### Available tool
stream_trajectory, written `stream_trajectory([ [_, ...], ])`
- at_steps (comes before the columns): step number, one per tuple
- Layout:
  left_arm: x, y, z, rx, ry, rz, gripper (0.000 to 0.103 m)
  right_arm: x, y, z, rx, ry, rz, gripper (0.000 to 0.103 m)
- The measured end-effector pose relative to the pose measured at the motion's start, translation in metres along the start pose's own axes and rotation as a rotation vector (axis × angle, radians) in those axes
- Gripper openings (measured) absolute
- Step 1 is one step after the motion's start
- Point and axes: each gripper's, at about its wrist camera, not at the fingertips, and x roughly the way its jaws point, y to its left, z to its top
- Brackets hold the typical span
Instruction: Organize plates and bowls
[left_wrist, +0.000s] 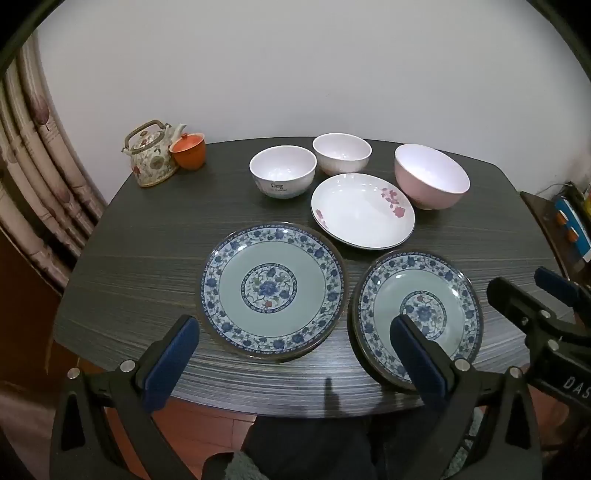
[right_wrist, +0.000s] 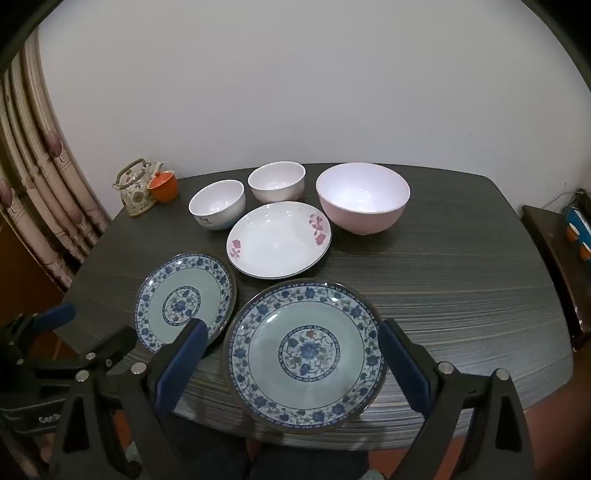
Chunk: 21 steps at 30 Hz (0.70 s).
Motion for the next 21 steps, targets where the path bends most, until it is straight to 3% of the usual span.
stream_trajectory([
  [11, 0.006, 0.012, -0.008, -0.037, 0.001, 0.007, 0.103, 0.006, -0.006, 0.005, 0.01, 0.02, -0.005, 0.096],
  [21, 0.017, 0.013, -0.012, -0.056, 0.061, -0.018, 0.103, 0.008, -0.003, 0.003, 0.012, 0.021, -0.007, 0.096],
])
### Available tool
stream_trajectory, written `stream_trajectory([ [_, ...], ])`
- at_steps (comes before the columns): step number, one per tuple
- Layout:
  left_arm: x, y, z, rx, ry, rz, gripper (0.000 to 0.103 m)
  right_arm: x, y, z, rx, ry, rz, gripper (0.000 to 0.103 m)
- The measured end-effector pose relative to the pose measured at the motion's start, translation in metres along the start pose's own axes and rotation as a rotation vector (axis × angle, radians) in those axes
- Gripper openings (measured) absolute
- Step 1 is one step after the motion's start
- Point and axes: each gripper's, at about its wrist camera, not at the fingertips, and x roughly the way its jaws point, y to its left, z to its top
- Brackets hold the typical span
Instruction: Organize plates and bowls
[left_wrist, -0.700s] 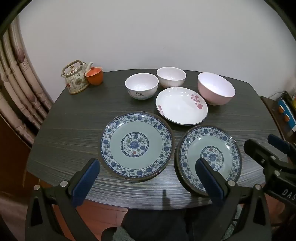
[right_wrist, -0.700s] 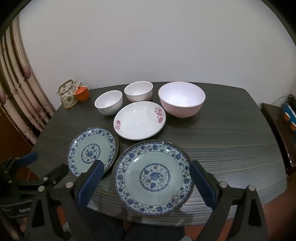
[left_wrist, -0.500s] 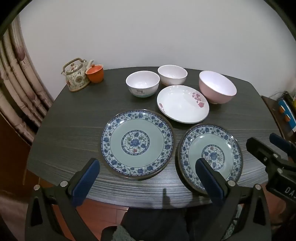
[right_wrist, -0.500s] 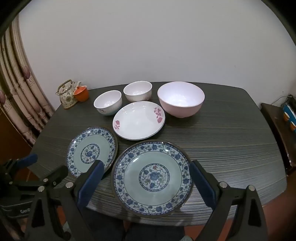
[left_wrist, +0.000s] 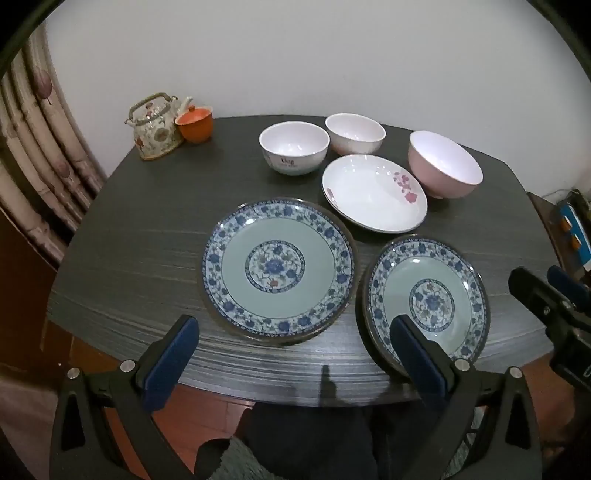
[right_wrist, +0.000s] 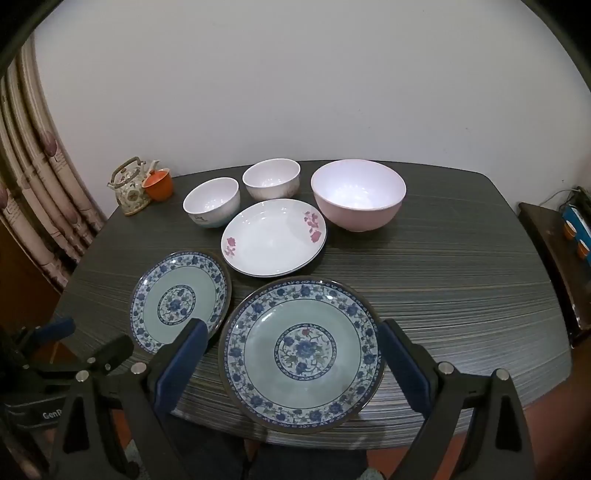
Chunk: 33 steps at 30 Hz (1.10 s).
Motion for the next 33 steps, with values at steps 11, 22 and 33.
stream_trajectory([
  [11, 0.001, 0.002, 0.001, 0.003, 0.012, -0.029, 0.101, -0.001, 0.004, -0.002, -0.009, -0.001, 0.008, 0.096],
  [22, 0.002, 0.006, -0.002, -0.01, 0.008, -0.079, 0.101, 0.001, 0.01, -0.004, -0.019, 0.005, 0.021, 0.096],
  [33, 0.001, 0.006, -0.002, -0.009, 0.011, -0.043, 0.101, 0.001, 0.014, -0.005, -0.024, 0.008, 0.03, 0.096],
])
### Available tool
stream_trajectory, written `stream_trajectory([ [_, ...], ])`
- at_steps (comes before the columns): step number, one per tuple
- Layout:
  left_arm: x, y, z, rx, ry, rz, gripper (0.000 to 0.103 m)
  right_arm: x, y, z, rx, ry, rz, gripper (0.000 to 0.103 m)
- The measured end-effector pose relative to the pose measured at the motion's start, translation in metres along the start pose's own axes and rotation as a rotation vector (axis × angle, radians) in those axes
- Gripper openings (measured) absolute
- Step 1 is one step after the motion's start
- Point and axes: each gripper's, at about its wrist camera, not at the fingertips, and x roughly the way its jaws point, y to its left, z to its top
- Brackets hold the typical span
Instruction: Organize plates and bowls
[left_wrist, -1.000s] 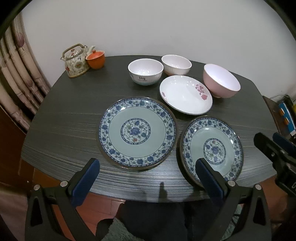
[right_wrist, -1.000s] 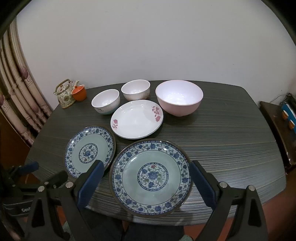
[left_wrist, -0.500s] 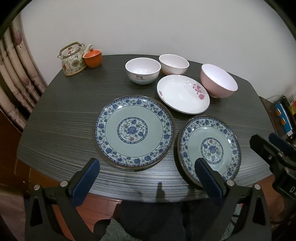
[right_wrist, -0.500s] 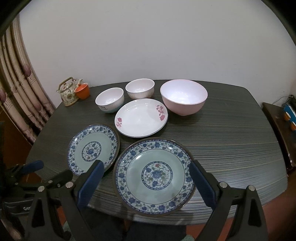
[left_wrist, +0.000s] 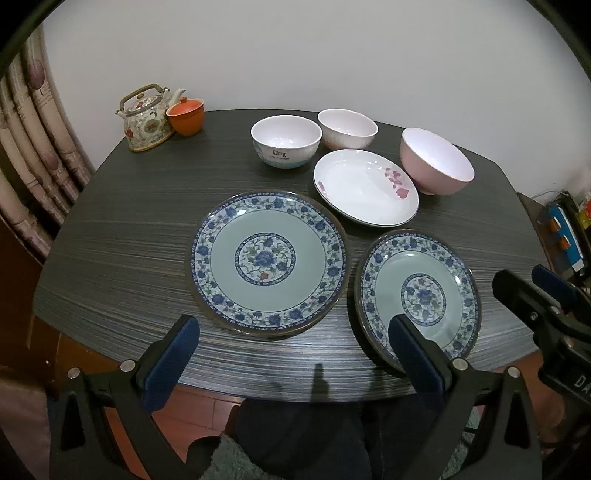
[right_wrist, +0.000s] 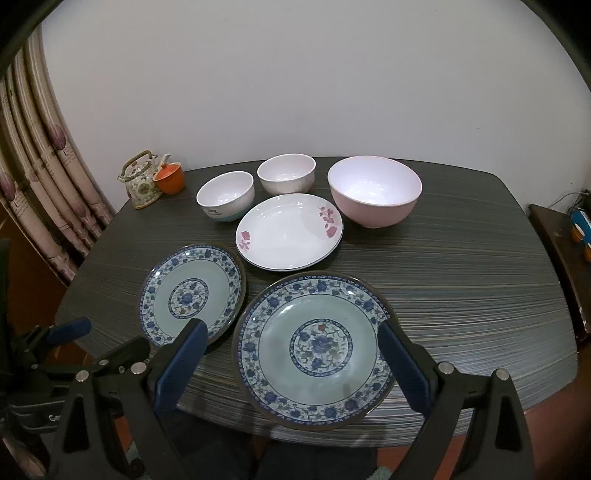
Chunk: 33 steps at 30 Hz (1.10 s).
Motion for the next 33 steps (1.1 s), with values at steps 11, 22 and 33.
stream_trajectory([
  [11, 0.0025, 0.0006, 0.0001, -0.008, 0.005, 0.028, 0.101, -0.0005, 0.0009, -0.0011, 0.001, 0.001, 0.001, 0.096],
  [22, 0.0034, -0.0002, 0.0014, -0.008, 0.013, 0.037, 0.101, -0.0008, 0.0007, -0.0006, 0.001, 0.001, 0.002, 0.095],
  [33, 0.0031, 0.0004, 0.0023, -0.005, 0.015, 0.037, 0.101, 0.0009, 0.0048, 0.0002, -0.012, 0.004, 0.01, 0.095],
])
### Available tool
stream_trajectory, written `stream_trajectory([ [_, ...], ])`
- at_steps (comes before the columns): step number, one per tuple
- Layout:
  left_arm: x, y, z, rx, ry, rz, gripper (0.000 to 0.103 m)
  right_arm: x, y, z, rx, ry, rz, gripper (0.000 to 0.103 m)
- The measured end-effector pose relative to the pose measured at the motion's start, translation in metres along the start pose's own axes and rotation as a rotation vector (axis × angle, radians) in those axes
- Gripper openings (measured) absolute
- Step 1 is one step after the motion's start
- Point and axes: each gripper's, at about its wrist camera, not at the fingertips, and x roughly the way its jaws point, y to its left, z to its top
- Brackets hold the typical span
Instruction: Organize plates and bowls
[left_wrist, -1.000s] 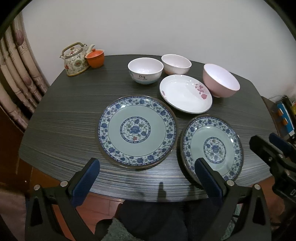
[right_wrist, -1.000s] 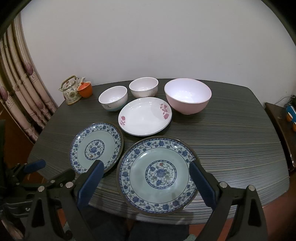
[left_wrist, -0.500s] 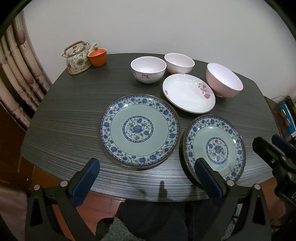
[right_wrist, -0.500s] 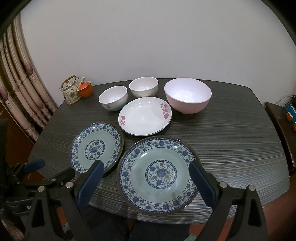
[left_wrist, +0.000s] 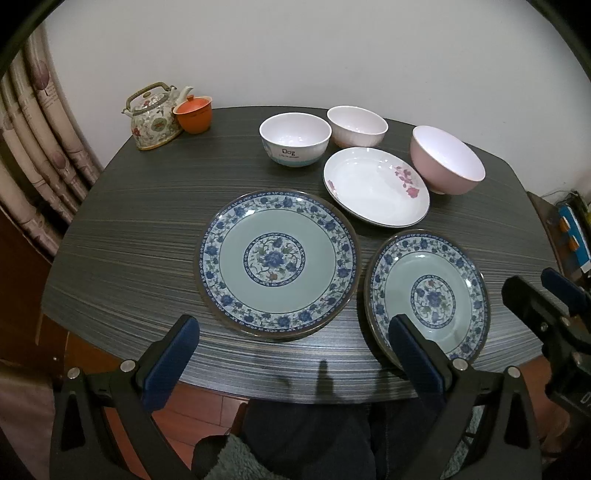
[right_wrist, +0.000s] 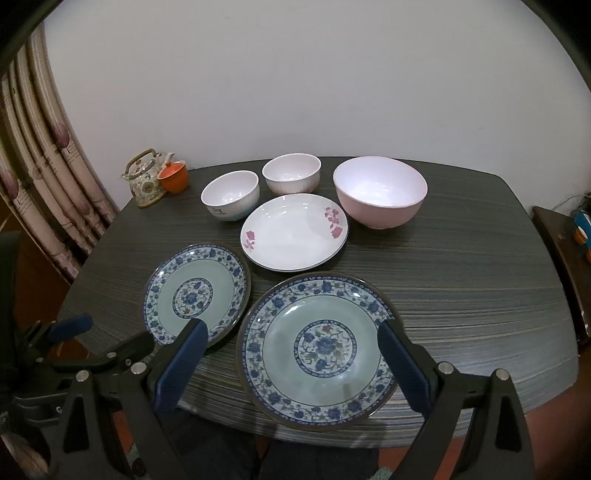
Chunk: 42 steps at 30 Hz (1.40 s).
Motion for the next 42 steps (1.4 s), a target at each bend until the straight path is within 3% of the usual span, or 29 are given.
stream_trajectory([
  [5, 0.002, 0.002, 0.002, 0.002, 0.005, -0.004, 0.101, 0.001, 0.002, 0.001, -0.012, 0.004, 0.009, 0.095],
  [10, 0.008, 0.015, 0.008, -0.035, 0.023, -0.058, 0.101, 0.01, 0.003, 0.008, -0.023, 0.033, 0.067, 0.095],
  [15, 0.017, 0.044, 0.018, -0.116, 0.057, -0.106, 0.094, 0.028, 0.0, 0.014, -0.004, 0.083, 0.211, 0.095],
  [17, 0.024, 0.06, 0.021, -0.168, 0.083, -0.126, 0.085, 0.034, 0.001, 0.017, -0.007, 0.095, 0.249, 0.095],
  [21, 0.039, 0.087, 0.025, -0.26, 0.144, -0.181, 0.073, 0.054, 0.004, 0.028, 0.001, 0.144, 0.345, 0.083],
  [25, 0.053, 0.113, 0.029, -0.329, 0.183, -0.22, 0.058, 0.081, 0.004, 0.038, 0.04, 0.21, 0.421, 0.065],
  [30, 0.075, 0.138, 0.032, -0.406, 0.226, -0.248, 0.054, 0.123, 0.006, 0.047, 0.096, 0.304, 0.468, 0.047],
  [36, 0.097, 0.152, 0.033, -0.446, 0.262, -0.261, 0.05, 0.17, 0.014, 0.054, 0.116, 0.372, 0.447, 0.037],
  [42, 0.112, 0.158, 0.038, -0.438, 0.262, -0.278, 0.05, 0.2, 0.02, 0.059, 0.11, 0.407, 0.428, 0.036],
])
